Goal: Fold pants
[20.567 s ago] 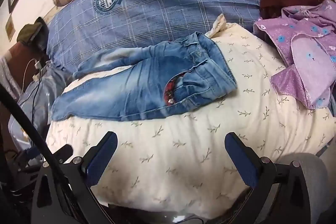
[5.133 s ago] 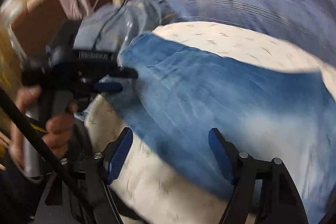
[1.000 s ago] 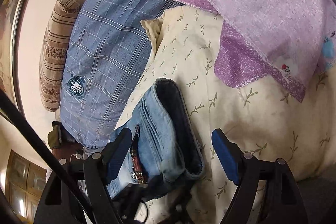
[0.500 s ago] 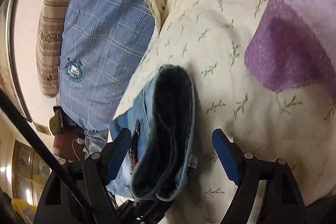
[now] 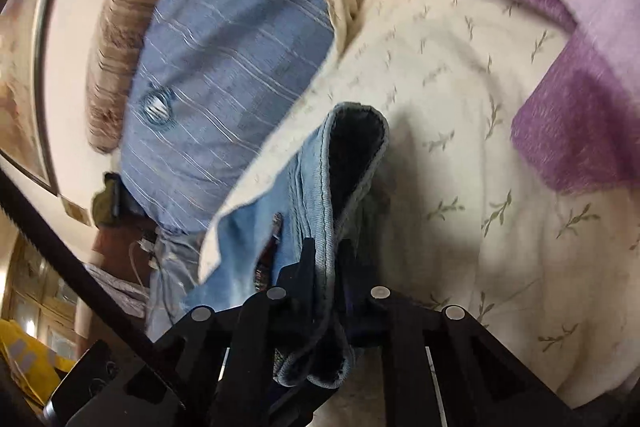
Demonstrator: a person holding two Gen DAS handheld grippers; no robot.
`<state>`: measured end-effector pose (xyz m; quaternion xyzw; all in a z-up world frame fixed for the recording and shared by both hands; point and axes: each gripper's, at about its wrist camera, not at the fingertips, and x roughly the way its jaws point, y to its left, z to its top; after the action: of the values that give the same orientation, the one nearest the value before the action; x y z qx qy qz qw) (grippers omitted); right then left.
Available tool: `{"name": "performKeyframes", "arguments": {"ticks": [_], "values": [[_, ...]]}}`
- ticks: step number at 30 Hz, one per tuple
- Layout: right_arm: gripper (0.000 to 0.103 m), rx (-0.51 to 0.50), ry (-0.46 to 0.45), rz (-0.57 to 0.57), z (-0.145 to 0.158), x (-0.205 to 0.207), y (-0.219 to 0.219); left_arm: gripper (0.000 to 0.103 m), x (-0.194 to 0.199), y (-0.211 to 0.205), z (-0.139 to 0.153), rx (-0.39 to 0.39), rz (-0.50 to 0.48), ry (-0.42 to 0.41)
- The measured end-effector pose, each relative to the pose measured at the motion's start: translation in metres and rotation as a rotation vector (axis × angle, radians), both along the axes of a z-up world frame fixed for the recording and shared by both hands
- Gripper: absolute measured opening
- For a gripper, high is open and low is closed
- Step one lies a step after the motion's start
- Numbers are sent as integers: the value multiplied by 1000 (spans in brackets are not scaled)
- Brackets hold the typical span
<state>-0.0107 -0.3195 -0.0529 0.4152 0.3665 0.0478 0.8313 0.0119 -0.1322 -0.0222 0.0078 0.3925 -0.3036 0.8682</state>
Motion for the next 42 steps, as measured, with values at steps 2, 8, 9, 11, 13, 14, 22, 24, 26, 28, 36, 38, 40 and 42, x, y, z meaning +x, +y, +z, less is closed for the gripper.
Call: {"name": "performKeyframes", "arguments": {"ticks": [2, 8, 9, 11, 13, 14, 22, 24, 26, 28, 36, 38, 40, 42], "values": [[10, 4, -43, -25, 13, -7, -8, 11, -2, -5, 11, -29, -13, -8], [10, -135, -67, -55, 52, -15, -21, 11, 2, -24, 20, -108, -25, 24], [10, -160, -47, -48, 52, -13, -20, 11, 4, -23, 14, -127, -16, 56], [10, -197, 6, -21, 49, -9, -18, 11, 7, -9, 7, -187, -5, 104], [10, -221, 0, -4, 55, -9, -9, 11, 13, 15, 7, -289, 10, 157], [10, -267, -22, 11, 65, -10, 5, 11, 15, 25, 10, -326, 18, 170], [11, -503, -142, 235, 127, 24, 137, 11, 17, 163, 25, -623, 179, 209], [11, -486, -151, 310, 124, 40, 173, 12, 14, 203, 20, -627, 246, 189], [12, -426, -147, 380, 108, 57, 205, 12, 14, 232, 8, -630, 287, 193], [12, -384, -120, 433, 86, 73, 235, 12, 16, 266, -12, -617, 343, 212], [26, -229, 45, 519, -10, 101, 279, 20, 29, 306, -79, -470, 451, 375], [34, -179, 19, 494, -2, 93, 267, 31, 31, 310, -76, -488, 433, 395], [74, -184, -61, 442, 18, 76, 246, 36, 29, 318, -67, -502, 425, 370], [78, -232, -110, 359, 35, 55, 222, 45, 29, 326, -58, -497, 433, 328]]}}
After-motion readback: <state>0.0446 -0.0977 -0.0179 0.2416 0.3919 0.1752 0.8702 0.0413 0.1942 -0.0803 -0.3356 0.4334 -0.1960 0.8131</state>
